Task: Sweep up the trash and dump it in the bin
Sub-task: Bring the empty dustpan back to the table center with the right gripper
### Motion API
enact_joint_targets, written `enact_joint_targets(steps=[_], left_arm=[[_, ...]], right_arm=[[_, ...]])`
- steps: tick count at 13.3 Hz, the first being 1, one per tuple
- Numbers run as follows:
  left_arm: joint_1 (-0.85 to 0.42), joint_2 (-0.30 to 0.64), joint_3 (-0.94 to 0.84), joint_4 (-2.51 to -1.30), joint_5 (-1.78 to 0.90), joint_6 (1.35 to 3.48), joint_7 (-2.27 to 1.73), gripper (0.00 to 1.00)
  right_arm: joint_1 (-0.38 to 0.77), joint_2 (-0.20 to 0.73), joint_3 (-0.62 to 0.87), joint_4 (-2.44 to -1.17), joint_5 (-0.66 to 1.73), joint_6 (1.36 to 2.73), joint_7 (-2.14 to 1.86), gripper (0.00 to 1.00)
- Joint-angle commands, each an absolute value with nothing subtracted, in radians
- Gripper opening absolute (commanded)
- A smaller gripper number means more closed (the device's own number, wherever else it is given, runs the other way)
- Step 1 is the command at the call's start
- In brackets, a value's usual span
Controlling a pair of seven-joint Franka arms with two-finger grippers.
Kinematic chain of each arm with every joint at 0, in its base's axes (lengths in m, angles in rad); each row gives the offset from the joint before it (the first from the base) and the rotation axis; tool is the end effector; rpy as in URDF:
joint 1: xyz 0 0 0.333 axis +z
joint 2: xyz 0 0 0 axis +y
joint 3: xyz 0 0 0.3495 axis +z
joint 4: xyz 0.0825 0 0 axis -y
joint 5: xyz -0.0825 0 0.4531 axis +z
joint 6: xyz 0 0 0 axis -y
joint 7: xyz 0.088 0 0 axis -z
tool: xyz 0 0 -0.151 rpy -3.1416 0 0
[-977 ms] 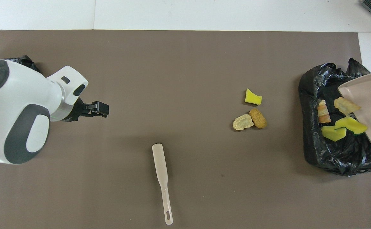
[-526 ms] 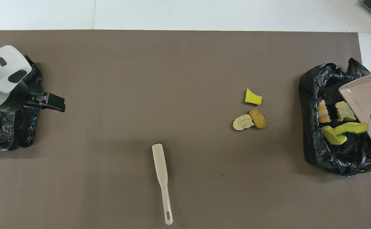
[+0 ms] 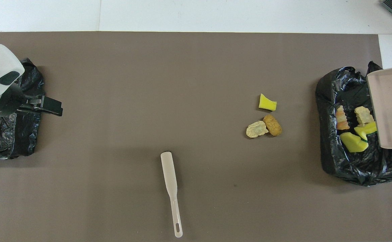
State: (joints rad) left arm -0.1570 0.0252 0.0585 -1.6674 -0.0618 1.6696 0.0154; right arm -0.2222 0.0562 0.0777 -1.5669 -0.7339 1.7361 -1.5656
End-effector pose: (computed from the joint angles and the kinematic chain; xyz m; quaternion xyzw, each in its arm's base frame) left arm 0.6316 -0.0715 0.5544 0.9981 -0.0535 -0.0127 0.0295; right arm 0.6449 -0.1862 0.6302 0.6817 0.6377 -0.2329 0.2726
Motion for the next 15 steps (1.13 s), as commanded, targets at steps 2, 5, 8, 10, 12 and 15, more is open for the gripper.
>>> enact_joint_targets(steps=[2,5,8,10,12,15], left_arm=[[-0.143,0.031,0.049,-1.654,-0.048,1.654,0.029,1.0],[-0.143,0.031,0.049,-1.654,-0.048,1.654,0.029,1.0],[-0.143,0.029,0.049,-1.654,-0.048,1.655,0.029,1.0],[-0.143,0.031,0.049,-1.654,-0.048,1.655,0.029,1.0],[-0.143,0.031,0.049,-1.654,-0.048,1.655,0.029,1.0],[-0.143,0.031,0.049,-1.654,-0.048,1.654,0.029,1.0]], right_arm=[[-0.175,0.049,0.097,-1.548,-0.569,1.62,-1.218,0.0],[-0.02,0.041,0.097,-1.552,-0.49,1.575,-0.854,0.0],[0.104,0.058,0.097,-1.548,-0.375,1.578,-0.57,0.0],[0.2,0.118,0.097,-1.537,-0.299,1.585,-0.334,0.0],[0.296,0.252,0.097,-1.4,-0.259,1.582,-0.116,0.0],[0.374,0.44,0.109,-1.226,-0.134,1.655,0.157,0.0]])
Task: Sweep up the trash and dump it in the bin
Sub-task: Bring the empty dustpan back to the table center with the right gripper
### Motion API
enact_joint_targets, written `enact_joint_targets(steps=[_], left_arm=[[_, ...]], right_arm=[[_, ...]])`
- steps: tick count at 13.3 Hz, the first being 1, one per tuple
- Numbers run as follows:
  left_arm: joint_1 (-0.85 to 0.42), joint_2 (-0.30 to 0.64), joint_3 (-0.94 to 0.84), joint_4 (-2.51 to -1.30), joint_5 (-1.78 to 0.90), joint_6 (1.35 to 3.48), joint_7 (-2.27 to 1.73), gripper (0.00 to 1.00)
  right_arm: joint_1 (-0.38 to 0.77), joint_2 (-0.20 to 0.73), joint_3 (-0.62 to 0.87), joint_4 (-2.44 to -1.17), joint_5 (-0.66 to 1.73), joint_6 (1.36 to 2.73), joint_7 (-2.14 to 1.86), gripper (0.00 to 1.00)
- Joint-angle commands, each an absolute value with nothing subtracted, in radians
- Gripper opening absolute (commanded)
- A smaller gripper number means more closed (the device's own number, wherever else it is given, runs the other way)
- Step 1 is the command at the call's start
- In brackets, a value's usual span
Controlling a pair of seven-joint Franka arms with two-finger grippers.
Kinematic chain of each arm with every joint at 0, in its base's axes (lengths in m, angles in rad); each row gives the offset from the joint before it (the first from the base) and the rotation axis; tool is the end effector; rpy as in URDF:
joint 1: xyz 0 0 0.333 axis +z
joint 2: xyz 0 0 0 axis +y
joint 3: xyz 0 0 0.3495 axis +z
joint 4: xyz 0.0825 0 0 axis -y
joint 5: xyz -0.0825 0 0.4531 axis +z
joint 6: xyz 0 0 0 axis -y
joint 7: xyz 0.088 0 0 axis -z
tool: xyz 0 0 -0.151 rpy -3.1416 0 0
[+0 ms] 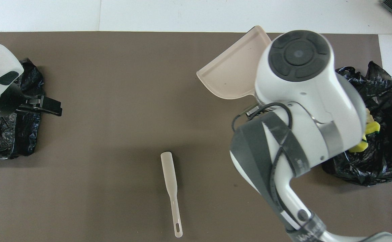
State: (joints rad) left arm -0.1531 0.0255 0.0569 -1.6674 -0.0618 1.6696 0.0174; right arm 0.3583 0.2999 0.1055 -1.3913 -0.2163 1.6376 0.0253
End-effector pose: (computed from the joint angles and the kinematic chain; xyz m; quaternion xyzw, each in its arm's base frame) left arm 0.6318 -0.0701 0.5543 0.9981 -0.0533 -0.0128 0.0295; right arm 0.6633 0.2868 0.5179 0.9698 0.2244 -0.0029 0.0955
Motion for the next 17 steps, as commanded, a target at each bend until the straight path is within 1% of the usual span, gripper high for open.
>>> enact_joint_targets(steps=[1,3,5,6,8,13,15,17], left_arm=[[-0.143,0.029,0.049,-1.654,-0.048,1.655,0.029,1.0],[-0.143,0.031,0.049,-1.654,-0.048,1.655,0.029,1.0],[-0.143,0.031,0.049,-1.654,-0.048,1.655,0.029,1.0],[-0.143,0.029,0.049,-1.654,-0.048,1.654,0.029,1.0],[-0.143,0.031,0.049,-1.654,-0.048,1.655,0.029,1.0],[-0.143,0.031,0.049,-1.654,-0.048,1.654,0.029,1.0],[-0.143,0.029,0.049,-1.654,-0.048,1.654,0.029,1.0],[-0.143,0.031,0.049,-1.654,-0.048,1.655,0.029,1.0]], right_arm=[[0.38,0.468,0.113,-1.226,-0.099,1.708,0.22,0.0],[0.432,0.523,0.126,-1.226,-0.077,1.802,0.344,0.0],[0.452,0.592,0.162,-1.224,-0.028,1.911,0.51,0.0],[0.471,0.616,0.17,-1.226,-0.025,1.939,0.543,0.0],[0.497,0.638,0.17,-1.23,-0.021,1.95,0.601,0.0],[0.479,0.644,0.17,-1.275,0.027,1.953,0.604,0.0],[0.479,0.649,0.17,-1.288,0.057,2.011,0.61,0.0],[0.492,0.678,0.167,-1.302,0.041,2.039,0.633,0.0]])
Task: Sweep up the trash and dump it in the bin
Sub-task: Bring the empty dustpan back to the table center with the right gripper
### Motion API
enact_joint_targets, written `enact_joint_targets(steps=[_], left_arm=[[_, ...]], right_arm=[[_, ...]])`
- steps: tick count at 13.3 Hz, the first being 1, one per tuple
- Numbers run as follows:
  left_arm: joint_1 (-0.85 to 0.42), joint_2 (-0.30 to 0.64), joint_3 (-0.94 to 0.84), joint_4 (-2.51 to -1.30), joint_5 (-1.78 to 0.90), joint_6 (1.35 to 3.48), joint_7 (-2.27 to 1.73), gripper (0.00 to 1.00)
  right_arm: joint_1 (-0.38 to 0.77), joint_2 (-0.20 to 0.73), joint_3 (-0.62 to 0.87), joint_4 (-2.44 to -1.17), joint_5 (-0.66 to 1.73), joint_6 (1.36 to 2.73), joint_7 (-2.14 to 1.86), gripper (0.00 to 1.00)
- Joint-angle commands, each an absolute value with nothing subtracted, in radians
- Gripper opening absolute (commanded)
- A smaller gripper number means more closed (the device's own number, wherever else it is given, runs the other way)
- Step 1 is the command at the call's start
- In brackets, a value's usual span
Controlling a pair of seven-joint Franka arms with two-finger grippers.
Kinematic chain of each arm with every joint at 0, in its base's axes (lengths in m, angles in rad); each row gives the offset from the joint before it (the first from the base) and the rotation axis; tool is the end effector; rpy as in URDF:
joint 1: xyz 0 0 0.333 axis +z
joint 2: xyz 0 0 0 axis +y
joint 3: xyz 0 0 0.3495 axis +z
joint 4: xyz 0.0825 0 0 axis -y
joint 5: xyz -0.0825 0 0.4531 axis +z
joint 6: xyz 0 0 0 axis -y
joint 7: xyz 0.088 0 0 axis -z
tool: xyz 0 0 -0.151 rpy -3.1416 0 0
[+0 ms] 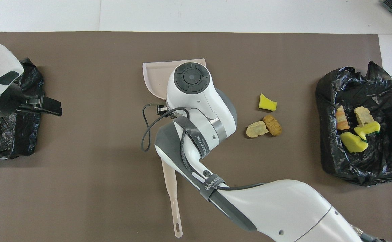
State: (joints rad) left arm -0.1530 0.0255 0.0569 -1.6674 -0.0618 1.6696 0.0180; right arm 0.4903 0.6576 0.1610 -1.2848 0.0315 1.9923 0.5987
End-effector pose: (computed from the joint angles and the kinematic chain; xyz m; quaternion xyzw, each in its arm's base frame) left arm 0.6318 -0.0700 0.5543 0.9980 -0.0536 -0.0128 0.0295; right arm 0.6716 0.4818 0.3307 -0.9976 -0.0023 0.0135 0.0680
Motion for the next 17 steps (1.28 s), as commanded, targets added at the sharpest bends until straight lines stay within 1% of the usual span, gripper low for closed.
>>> enact_joint_targets(steps=[1,3,4,5,7,10,12,15,17], left_arm=[[-0.143,0.031,0.049,-1.654,-0.048,1.654,0.029,1.0],[-0.143,0.031,0.049,-1.654,-0.048,1.654,0.029,1.0],[-0.143,0.031,0.049,-1.654,-0.048,1.654,0.029,1.0],[-0.143,0.031,0.049,-1.654,-0.048,1.654,0.029,1.0],[-0.143,0.029,0.049,-1.654,-0.048,1.654,0.029,1.0],[-0.143,0.029,0.049,-1.654,-0.048,1.654,0.029,1.0],[-0.143,0.031,0.049,-1.654,-0.048,1.654,0.029,1.0],[-0.143,0.029,0.049,-1.654,-0.048,1.655,0.029,1.0],[-0.143,0.031,0.049,-1.654,-0.048,1.654,0.029,1.0]], right_arm=[[0.492,0.678,0.166,-1.302,0.037,2.033,0.634,0.0],[0.485,0.675,0.167,-1.304,0.025,2.037,0.632,0.01],[0.483,0.675,0.166,-1.302,0.022,2.026,0.618,0.61],[0.486,0.669,0.167,-1.302,-0.023,2.014,0.592,1.0],[0.474,0.634,0.172,-1.302,-0.032,1.99,0.584,1.0],[0.445,0.552,0.172,-1.357,-0.02,1.971,0.581,1.0],[0.446,0.482,0.173,-1.396,-0.017,1.913,0.566,1.0],[0.459,0.335,0.173,-1.541,0.079,1.836,0.565,1.0],[0.518,0.243,0.181,-1.679,0.118,1.838,0.586,1.0]])
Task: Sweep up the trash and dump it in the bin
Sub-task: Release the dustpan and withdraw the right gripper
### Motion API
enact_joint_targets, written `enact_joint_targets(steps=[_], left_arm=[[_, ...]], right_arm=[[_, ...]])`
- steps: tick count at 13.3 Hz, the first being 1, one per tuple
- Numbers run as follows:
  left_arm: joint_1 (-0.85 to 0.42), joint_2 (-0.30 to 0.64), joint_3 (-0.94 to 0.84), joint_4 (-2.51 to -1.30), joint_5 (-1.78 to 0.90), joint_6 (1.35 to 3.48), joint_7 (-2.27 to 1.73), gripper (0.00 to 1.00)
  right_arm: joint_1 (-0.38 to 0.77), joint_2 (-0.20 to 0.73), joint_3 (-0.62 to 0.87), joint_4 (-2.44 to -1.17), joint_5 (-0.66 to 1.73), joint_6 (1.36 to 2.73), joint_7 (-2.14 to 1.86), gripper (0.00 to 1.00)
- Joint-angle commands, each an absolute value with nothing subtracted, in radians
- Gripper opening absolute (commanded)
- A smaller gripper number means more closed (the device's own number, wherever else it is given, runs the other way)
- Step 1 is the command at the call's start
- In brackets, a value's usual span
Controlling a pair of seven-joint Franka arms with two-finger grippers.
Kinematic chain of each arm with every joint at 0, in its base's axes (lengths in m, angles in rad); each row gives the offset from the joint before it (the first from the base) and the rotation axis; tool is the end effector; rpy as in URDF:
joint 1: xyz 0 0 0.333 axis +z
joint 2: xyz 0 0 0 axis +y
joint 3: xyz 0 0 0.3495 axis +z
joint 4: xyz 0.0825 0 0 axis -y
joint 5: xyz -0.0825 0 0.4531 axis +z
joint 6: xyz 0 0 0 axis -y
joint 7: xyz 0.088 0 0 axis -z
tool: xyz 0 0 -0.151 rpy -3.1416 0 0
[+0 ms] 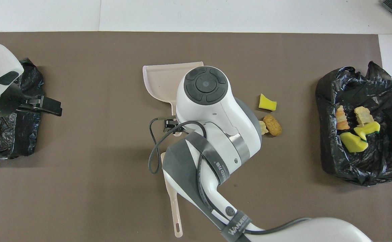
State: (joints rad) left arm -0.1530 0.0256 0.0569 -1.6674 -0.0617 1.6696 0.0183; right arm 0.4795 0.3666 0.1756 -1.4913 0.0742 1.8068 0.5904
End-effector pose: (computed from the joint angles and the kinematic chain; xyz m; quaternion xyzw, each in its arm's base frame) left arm 0.6319 -0.0700 0.5542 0.9980 -0.0537 -0.0128 0.0295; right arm 0.5899 0.4467 0.4298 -0.9973 -0.0178 0.0578 0.0413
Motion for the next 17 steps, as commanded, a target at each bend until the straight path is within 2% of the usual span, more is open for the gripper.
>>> enact_joint_targets(steps=[1,3,5,8,14,16,17], left_arm=[[-0.143,0.031,0.049,-1.654,-0.048,1.654,0.029,1.0],[-0.143,0.029,0.049,-1.654,-0.048,1.652,0.029,1.0],[-0.144,0.031,0.049,-1.654,-0.048,1.652,0.029,1.0],[-0.144,0.029,0.049,-1.654,-0.048,1.646,0.029,1.0],[-0.135,0.012,0.055,-1.651,-0.044,1.687,0.029,1.0],[-0.135,0.012,0.055,-1.651,-0.044,1.687,0.032,1.0],[-0.135,0.012,0.055,-1.652,-0.044,1.687,0.034,1.0]], right_arm=[[0.538,0.191,0.183,-1.76,0.155,1.848,0.584,1.0],[0.587,0.082,0.183,-1.959,0.245,1.972,0.584,1.0],[0.649,0.037,0.183,-2.089,0.264,2.055,0.584,1.0],[0.695,0.04,0.183,-2.163,0.264,2.109,0.612,1.0],[0.719,0.075,0.183,-2.212,0.276,2.244,0.664,0.99],[0.719,0.075,0.183,-2.214,0.278,2.244,0.664,0.66],[0.719,0.075,0.183,-2.214,0.278,2.243,0.664,0.37]])
